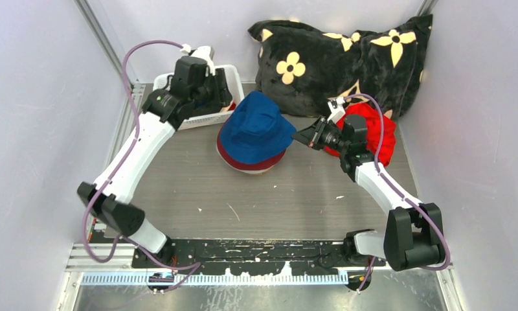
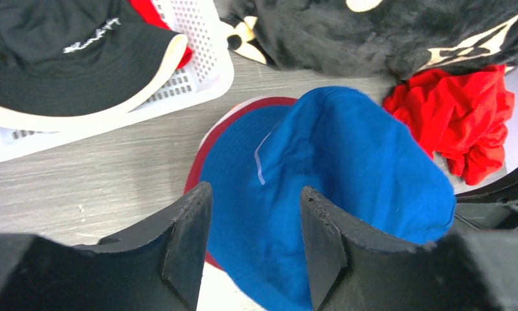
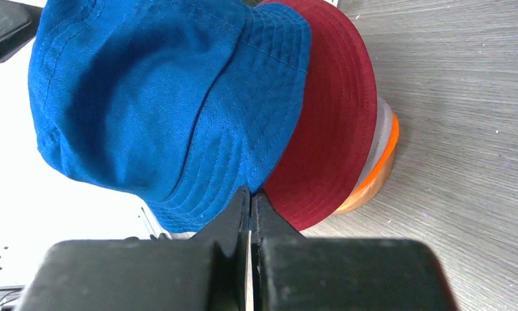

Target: Stack the hats

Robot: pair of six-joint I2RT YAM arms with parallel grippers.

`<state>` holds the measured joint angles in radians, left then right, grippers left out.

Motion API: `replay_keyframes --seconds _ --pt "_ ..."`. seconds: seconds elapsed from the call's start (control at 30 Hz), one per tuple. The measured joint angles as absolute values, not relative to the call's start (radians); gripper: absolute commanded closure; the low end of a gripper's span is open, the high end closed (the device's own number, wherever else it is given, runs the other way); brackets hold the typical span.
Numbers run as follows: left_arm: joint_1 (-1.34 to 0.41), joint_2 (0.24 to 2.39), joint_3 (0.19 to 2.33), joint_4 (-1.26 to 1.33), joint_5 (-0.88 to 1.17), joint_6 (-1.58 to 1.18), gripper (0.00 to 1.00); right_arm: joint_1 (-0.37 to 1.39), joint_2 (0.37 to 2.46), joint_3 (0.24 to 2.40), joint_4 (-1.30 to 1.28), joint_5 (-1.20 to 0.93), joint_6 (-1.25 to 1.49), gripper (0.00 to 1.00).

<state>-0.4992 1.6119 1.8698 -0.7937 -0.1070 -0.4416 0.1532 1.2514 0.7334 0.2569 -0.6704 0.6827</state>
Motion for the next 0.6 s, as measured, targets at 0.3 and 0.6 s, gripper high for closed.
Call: replay_keyframes --seconds 0.3,0.6 --pt "-0.460 1.338 1.444 -0.502 -0.168 -0.471 0.42 0.154 1.320 0.723 0.262 -0.686 0.652 0.99" --pt "-0.347 1.283 1.107 -0.272 -0.013 -0.602 0.40 0.221 1.389 0.743 0.231 -0.675 0.610 0.99"
